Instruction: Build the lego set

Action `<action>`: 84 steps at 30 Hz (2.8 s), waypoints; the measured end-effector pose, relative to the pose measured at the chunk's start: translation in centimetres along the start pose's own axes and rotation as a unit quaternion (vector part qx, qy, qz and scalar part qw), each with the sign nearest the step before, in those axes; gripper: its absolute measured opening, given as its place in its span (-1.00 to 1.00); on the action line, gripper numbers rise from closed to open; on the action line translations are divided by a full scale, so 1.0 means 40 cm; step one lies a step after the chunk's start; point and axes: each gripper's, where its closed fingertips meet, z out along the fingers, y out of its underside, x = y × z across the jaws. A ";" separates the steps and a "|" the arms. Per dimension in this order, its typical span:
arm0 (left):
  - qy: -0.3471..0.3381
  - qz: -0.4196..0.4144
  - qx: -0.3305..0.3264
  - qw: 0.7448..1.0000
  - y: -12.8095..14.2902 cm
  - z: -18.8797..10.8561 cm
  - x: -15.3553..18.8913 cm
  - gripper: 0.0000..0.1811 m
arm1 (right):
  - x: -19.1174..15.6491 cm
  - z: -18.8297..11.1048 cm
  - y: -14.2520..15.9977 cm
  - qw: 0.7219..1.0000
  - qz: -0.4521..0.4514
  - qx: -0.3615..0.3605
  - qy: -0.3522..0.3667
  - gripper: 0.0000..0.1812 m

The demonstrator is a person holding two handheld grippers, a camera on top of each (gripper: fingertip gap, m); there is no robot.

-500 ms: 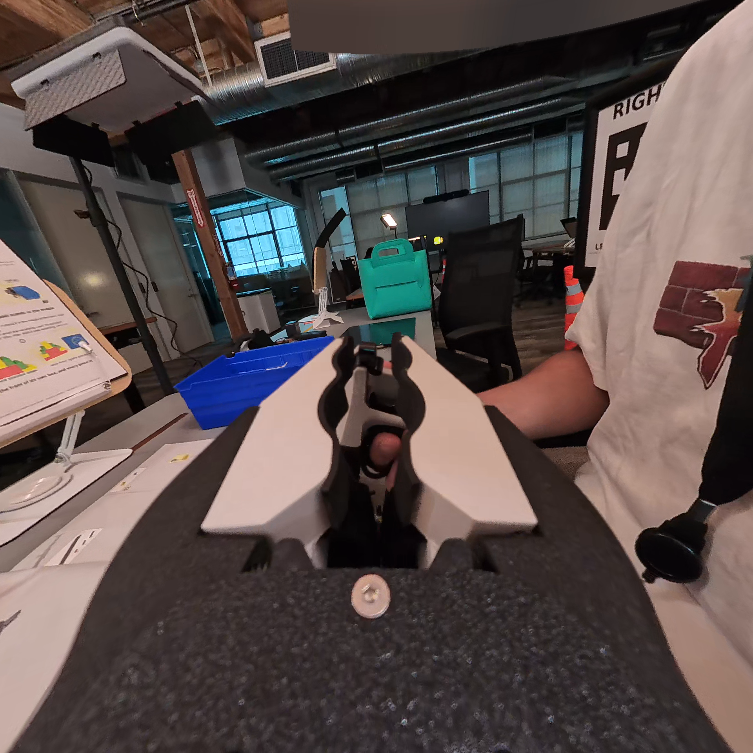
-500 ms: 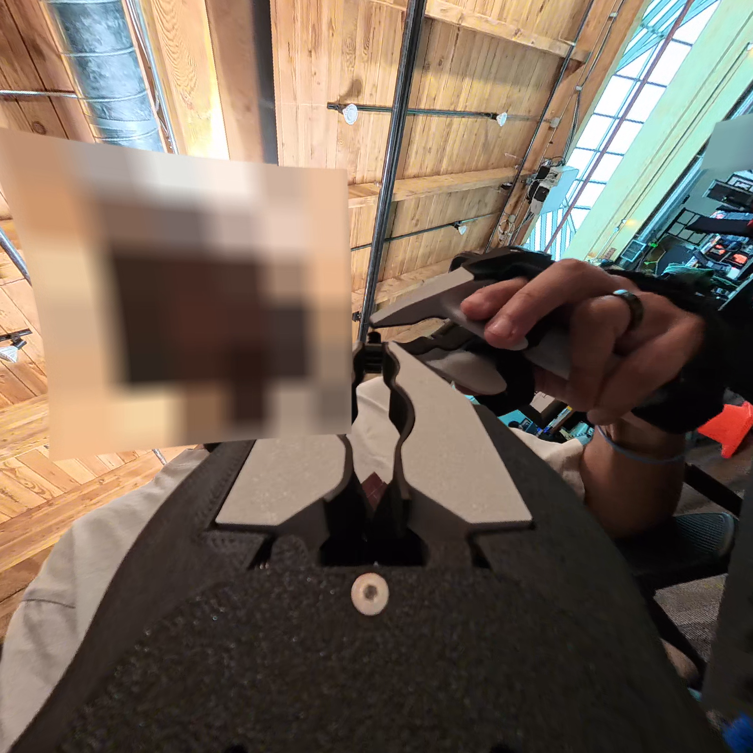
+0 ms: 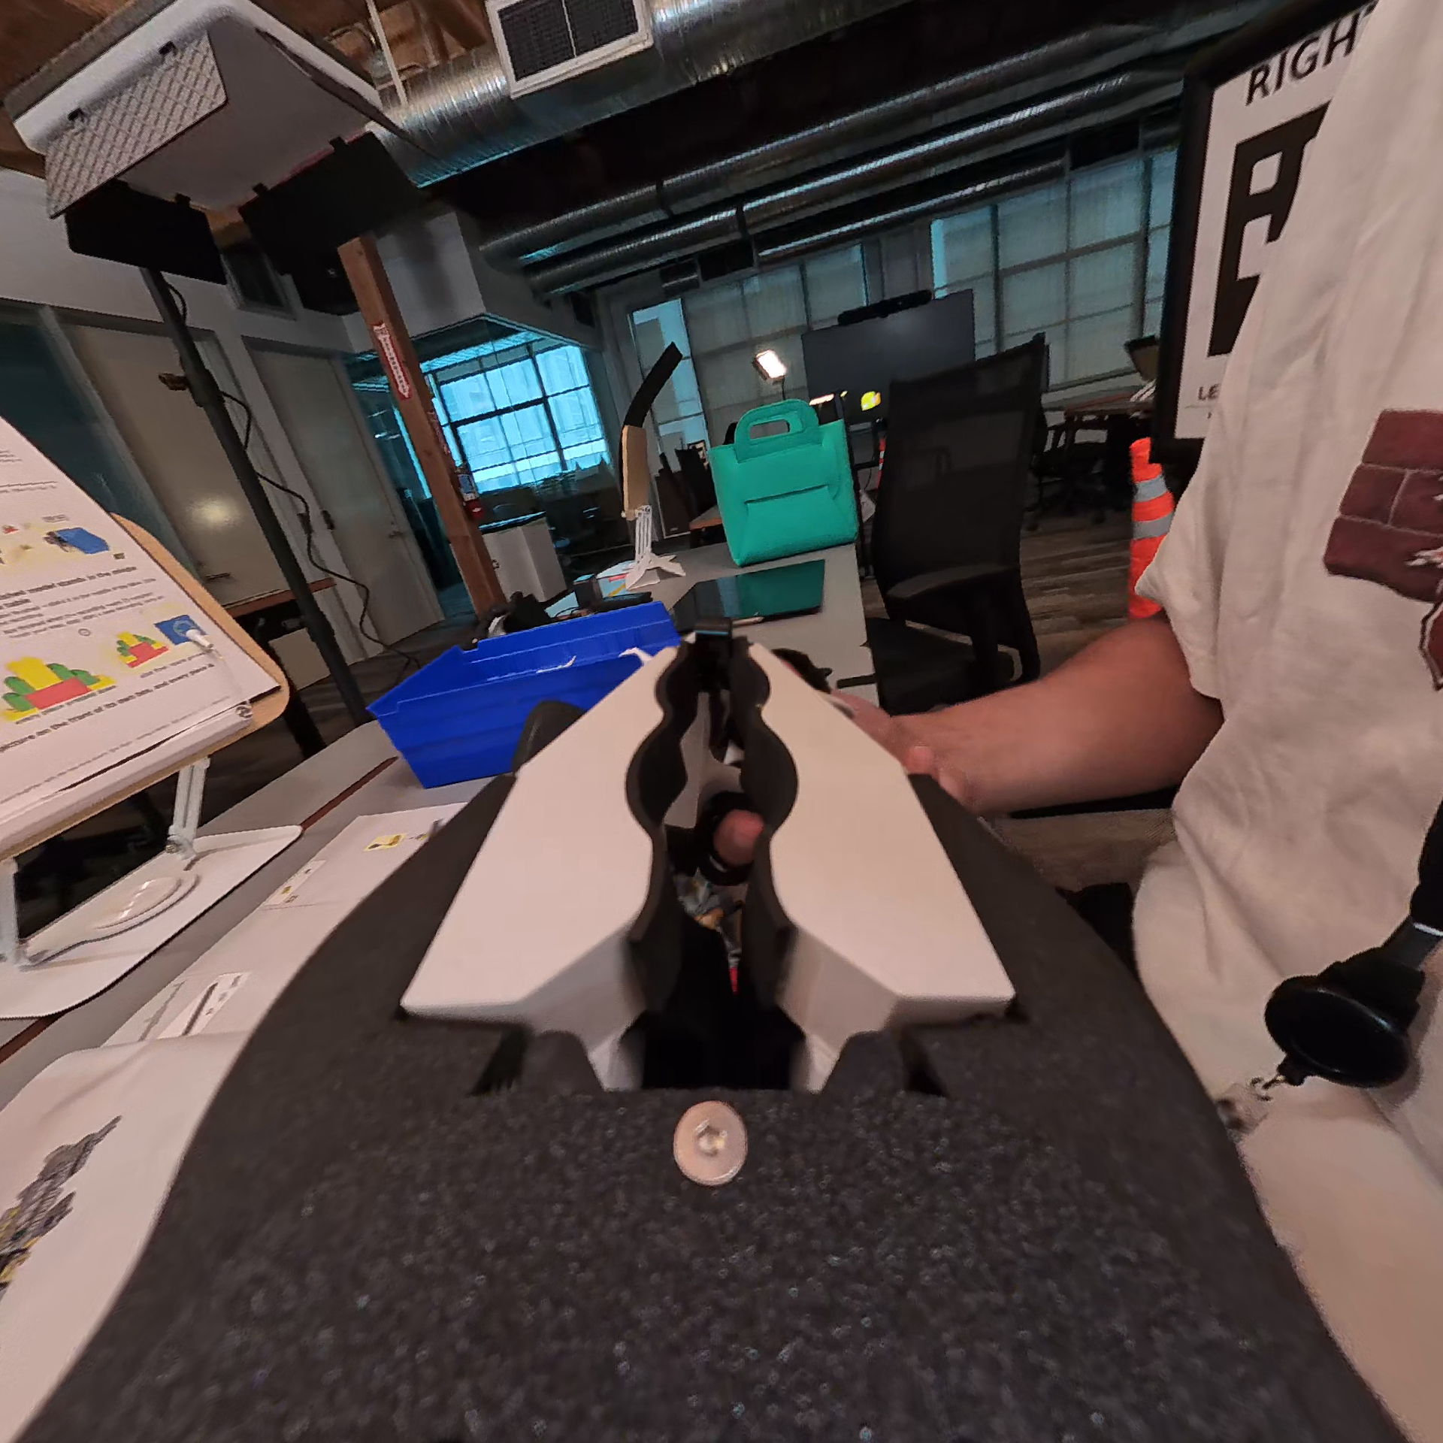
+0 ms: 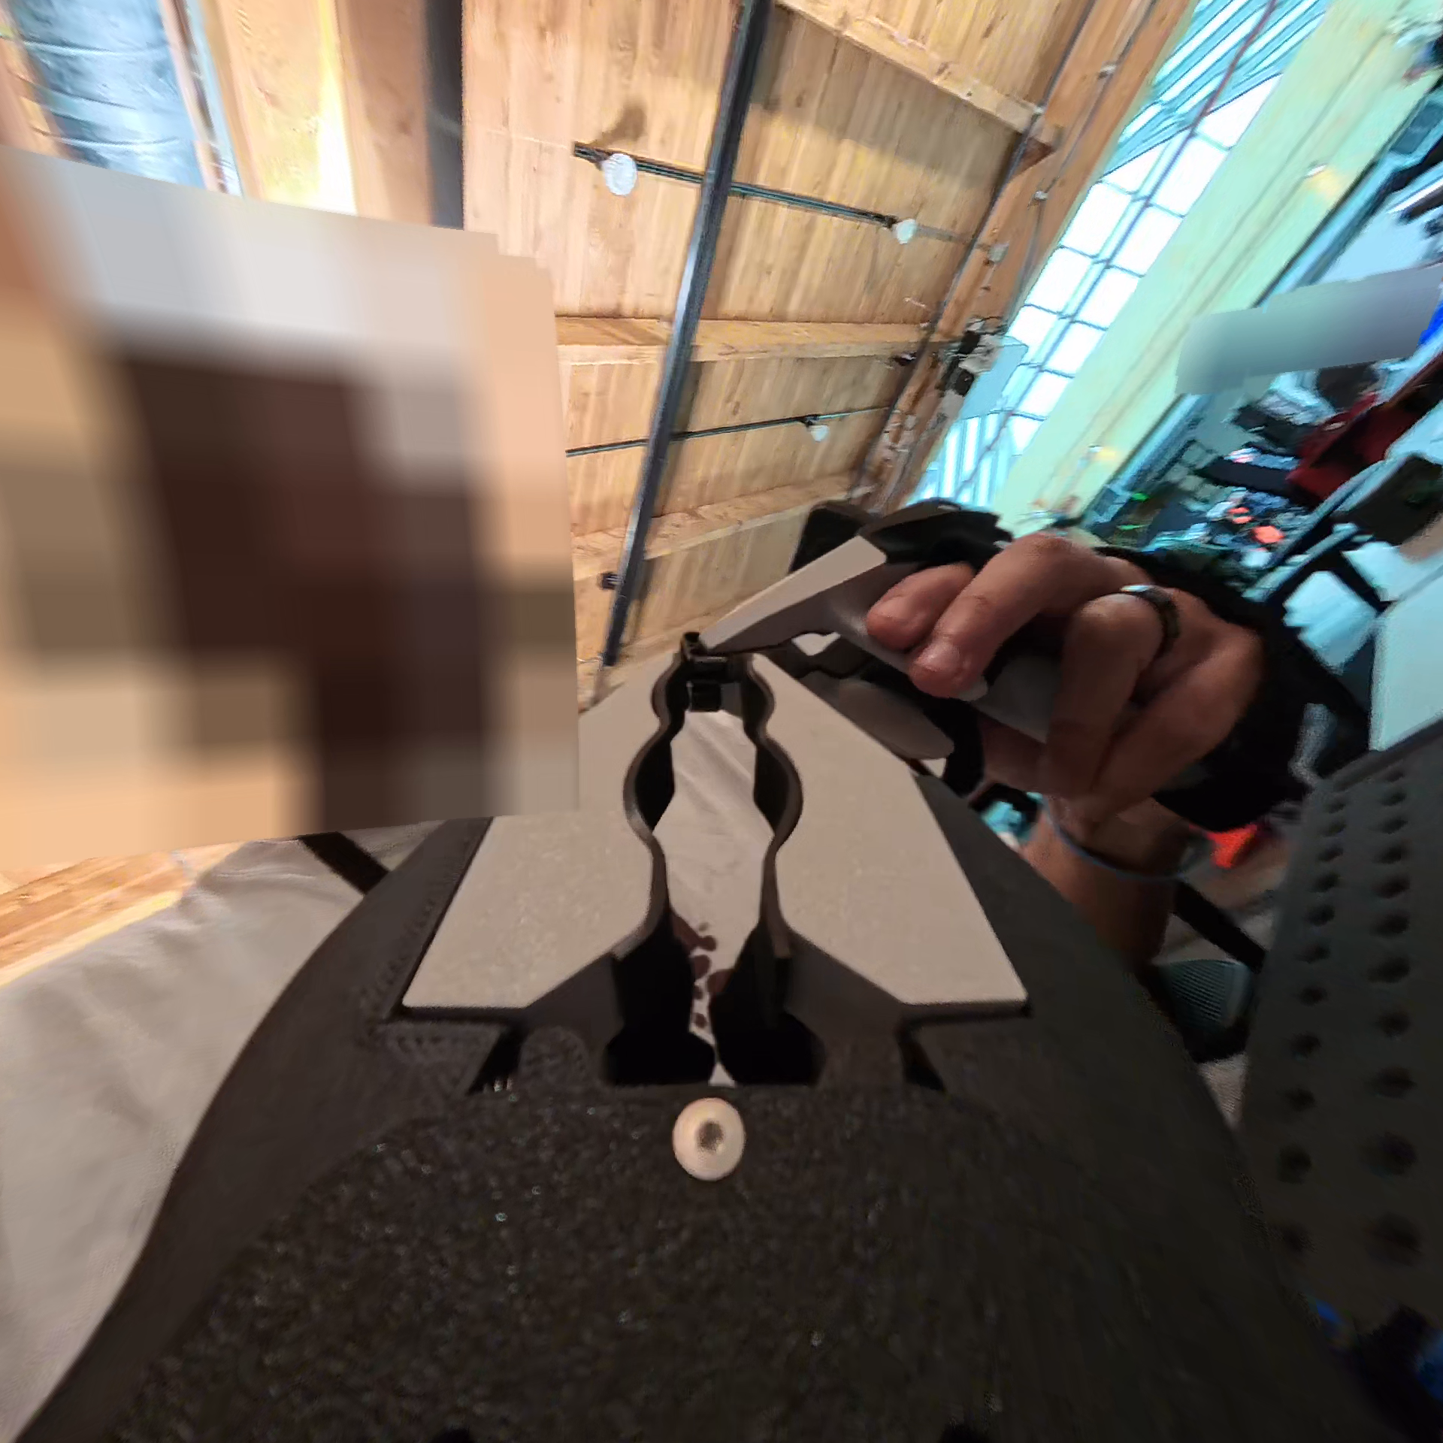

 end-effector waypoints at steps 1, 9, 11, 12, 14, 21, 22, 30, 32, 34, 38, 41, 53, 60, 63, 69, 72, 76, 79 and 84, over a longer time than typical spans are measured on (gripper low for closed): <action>-0.009 0.016 -0.012 1.000 0.007 -0.002 -0.004 -0.93 | 0.016 -0.006 -0.003 0.999 -0.019 -0.004 0.033 -0.79; -0.074 0.210 -0.215 0.951 0.124 -0.018 -0.034 -0.93 | 0.085 -0.092 -0.011 0.946 -0.155 -0.076 0.273 -0.59; -0.077 0.225 -0.217 0.947 0.123 -0.009 -0.028 -0.93 | 0.095 -0.091 0.002 0.938 -0.163 -0.097 0.289 -0.59; -0.078 0.233 -0.225 0.943 0.127 -0.007 -0.027 -0.93 | 0.098 -0.088 0.011 0.936 -0.165 -0.108 0.290 -0.63; -0.088 0.254 -0.231 0.935 0.126 -0.007 -0.031 -0.93 | 0.088 -0.083 0.009 0.939 -0.169 -0.102 0.281 -0.73; -0.086 0.267 -0.251 0.927 0.133 -0.011 -0.026 -0.93 | 0.088 -0.087 0.006 0.948 -0.147 -0.087 0.267 -0.75; -0.088 0.273 -0.255 0.923 0.136 -0.011 -0.026 -0.93 | 0.090 -0.089 0.006 0.947 -0.148 -0.087 0.271 -0.75; -0.050 0.232 -0.207 0.949 0.107 -0.002 0.011 -0.92 | 0.051 -0.066 0.036 0.980 -0.062 -0.088 0.169 -0.75; -0.039 0.212 -0.193 0.957 0.104 0.002 0.021 -0.89 | 0.043 -0.059 0.043 0.986 -0.038 -0.086 0.141 -0.75; -0.036 0.191 -0.179 0.964 0.099 0.005 0.026 -0.89 | 0.038 -0.054 0.049 0.989 -0.022 -0.086 0.120 -0.75; -0.045 0.166 -0.185 0.968 0.106 0.006 0.013 -0.91 | 0.046 -0.060 0.040 0.988 -0.026 -0.082 0.132 -0.75; -0.033 0.145 -0.180 0.972 0.114 0.003 0.014 -0.92 | 0.056 -0.067 0.044 0.984 -0.036 -0.095 0.149 -0.75; 0.045 -0.058 -0.325 0.943 0.352 -0.100 0.006 -0.91 | 0.129 -0.308 0.136 0.729 -0.283 -0.259 0.567 -0.64; 0.066 -0.048 -0.371 0.925 0.410 -0.092 0.016 -0.92 | 0.199 -0.353 0.201 0.522 -0.452 -0.324 0.647 -0.64; 0.078 -0.058 -0.387 0.917 0.426 -0.092 0.018 -0.92 | 0.192 -0.365 0.171 0.402 -0.525 -0.391 0.640 -0.64; 0.131 -0.074 -0.403 0.903 0.446 -0.074 0.046 -0.92 | 0.224 -0.364 0.140 0.306 -0.584 -0.457 0.597 -0.69; 0.134 -0.095 -0.390 0.906 0.437 -0.072 0.039 -0.91 | 0.231 -0.354 0.138 0.282 -0.630 -0.453 0.564 -0.76; 0.152 -0.109 -0.363 0.913 0.414 -0.066 0.041 -0.91 | 0.230 -0.345 0.150 0.223 -0.683 -0.454 0.527 -0.89; 0.150 -0.094 -0.376 0.910 0.429 -0.064 0.040 -0.92 | 0.231 -0.343 0.160 0.220 -0.678 -0.454 0.535 -0.93; 0.158 -0.125 -0.380 0.903 0.437 -0.069 0.033 -0.91 | 0.236 -0.339 0.146 0.224 -0.675 -0.453 0.537 -0.84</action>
